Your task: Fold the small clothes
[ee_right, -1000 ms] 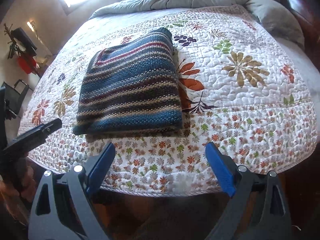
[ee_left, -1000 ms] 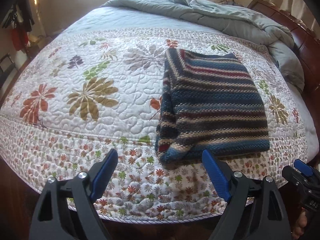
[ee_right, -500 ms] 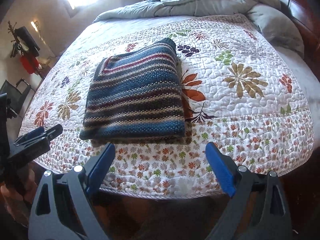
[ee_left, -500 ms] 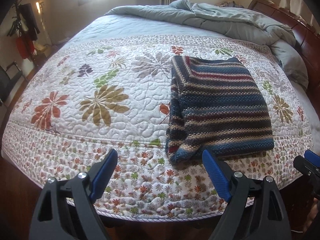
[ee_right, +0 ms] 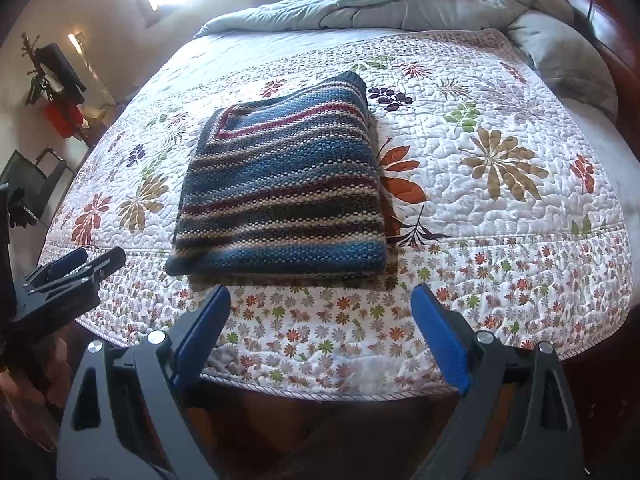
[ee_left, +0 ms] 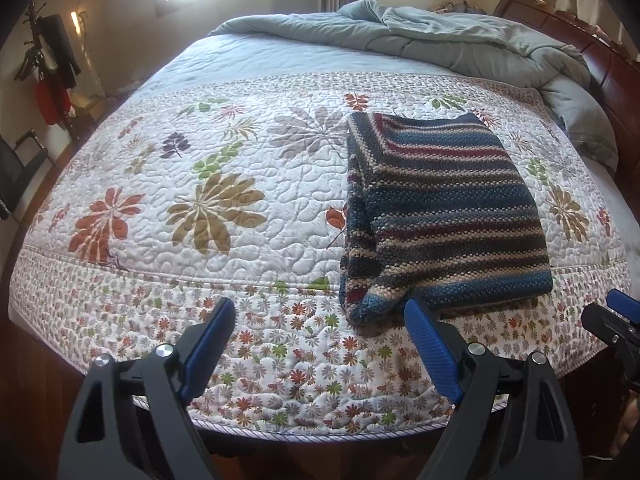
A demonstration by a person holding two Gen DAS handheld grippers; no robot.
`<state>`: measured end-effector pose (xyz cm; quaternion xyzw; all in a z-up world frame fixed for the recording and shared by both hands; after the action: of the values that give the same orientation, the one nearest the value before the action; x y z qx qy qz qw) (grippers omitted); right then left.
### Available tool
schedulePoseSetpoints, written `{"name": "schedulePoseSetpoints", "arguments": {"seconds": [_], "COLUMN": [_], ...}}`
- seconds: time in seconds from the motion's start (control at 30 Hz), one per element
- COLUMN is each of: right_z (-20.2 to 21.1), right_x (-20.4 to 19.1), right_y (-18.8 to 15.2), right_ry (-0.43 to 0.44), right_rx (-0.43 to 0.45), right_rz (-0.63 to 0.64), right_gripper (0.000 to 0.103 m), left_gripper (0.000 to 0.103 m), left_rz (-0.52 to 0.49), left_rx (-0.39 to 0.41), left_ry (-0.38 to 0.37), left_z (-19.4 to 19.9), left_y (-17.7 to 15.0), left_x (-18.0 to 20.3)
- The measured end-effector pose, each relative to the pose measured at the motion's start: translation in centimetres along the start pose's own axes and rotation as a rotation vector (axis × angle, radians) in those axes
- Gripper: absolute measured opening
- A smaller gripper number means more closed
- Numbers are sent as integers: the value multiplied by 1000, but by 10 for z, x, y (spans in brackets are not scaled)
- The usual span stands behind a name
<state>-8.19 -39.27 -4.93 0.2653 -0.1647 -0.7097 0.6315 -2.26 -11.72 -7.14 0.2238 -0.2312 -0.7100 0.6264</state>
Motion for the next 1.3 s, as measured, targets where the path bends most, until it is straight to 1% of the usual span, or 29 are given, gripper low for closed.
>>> {"name": "schedulePoseSetpoints", "arguments": {"seconds": [0.47,1.17,1.3], "right_z": [-5,-9,-9], "right_x": [-1,-3,-3], "right_y": [-2,-4,-3], "right_ry": [2,13,15], "right_rx": [-10,-21,-22], "right_rz": [-8,-13,-16], "right_gripper": [91,91,91], "left_gripper": [87,87,90], "left_rz": [-17,-13,-13], "left_rx": [-9,-16,-27], "left_ry": [-3,-11,-15], "left_z": [-2,-4,-6], "left_y": [-2,-4,-4], "left_x": [3,4,3]}}
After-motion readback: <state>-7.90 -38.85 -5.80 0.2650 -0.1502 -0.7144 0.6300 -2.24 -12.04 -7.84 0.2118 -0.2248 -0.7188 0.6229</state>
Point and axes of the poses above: each gripper's, at about its wrist camera, not at the fingertips, and z roughly against the way its jaws point, x to its right, y to its top, the point moved 1 cm from there along -z, roughly the way its jaws point, and after that the axes turned 6 degrees about x, right-handed, at the moved point
